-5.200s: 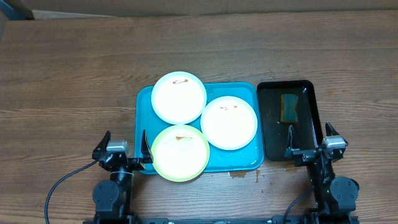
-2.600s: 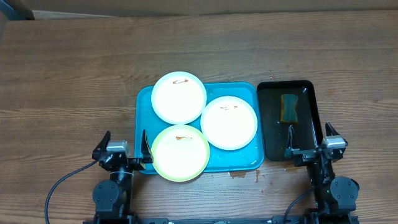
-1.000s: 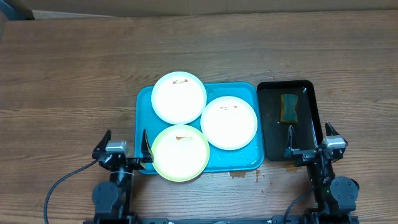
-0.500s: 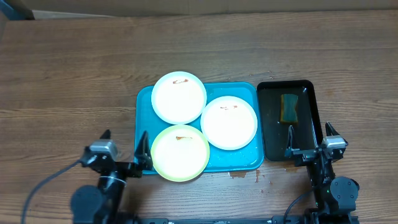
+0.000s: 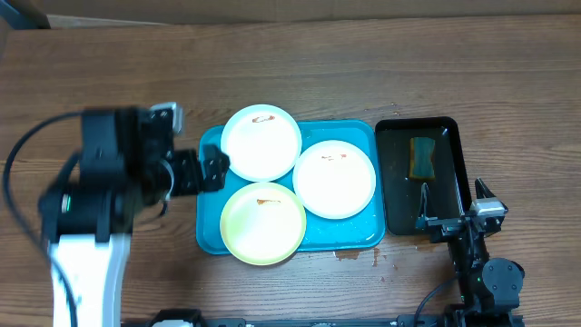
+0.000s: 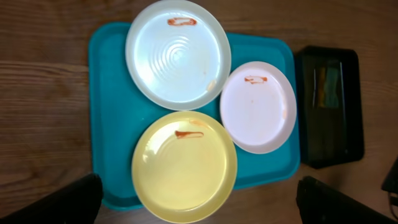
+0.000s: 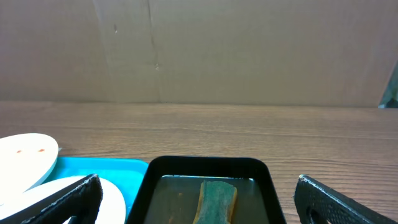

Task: Clean dirty plates on tray and stack at the side
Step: 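Move the left gripper to the yellow plate's near rim, then reach the right gripper into the black tray and grasp the sponge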

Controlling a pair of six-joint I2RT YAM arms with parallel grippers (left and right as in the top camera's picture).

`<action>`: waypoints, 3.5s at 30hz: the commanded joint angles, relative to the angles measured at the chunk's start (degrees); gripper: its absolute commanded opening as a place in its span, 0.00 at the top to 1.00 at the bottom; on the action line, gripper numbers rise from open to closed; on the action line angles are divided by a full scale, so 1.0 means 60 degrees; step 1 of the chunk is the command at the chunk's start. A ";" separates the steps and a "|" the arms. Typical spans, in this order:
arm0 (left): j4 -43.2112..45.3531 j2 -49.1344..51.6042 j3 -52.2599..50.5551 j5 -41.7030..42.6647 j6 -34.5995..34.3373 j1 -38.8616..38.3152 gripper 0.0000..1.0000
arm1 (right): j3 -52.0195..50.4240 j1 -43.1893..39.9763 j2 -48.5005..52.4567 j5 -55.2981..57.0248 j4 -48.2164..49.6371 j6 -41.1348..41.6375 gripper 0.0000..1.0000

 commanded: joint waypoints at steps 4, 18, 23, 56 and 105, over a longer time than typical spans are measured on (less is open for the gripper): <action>-0.0947 0.1912 0.0568 0.1333 0.0215 0.0044 0.64 | -0.0102 -0.0025 -0.0069 -0.0011 0.0069 -0.0007 0.00; -0.1497 0.2561 -0.2233 -0.0787 -0.0539 -0.0656 0.81 | -0.0102 -0.0029 -0.0069 -0.0011 0.0069 -0.0007 0.00; -0.1089 0.2561 -0.3439 -0.0780 -0.1024 -0.0736 0.74 | -0.0102 -0.0025 -0.0069 -0.0011 0.0069 -0.0007 0.00; 0.0627 0.2561 -0.3614 0.1020 -0.1432 -0.1147 0.28 | 0.5202 -0.0022 0.3676 -0.0863 -0.2983 0.0565 0.00; 0.0907 0.2561 -0.3614 0.1049 -0.1432 -0.1147 0.23 | 1.3908 -0.0018 1.8728 -0.0175 -1.0936 0.2022 0.32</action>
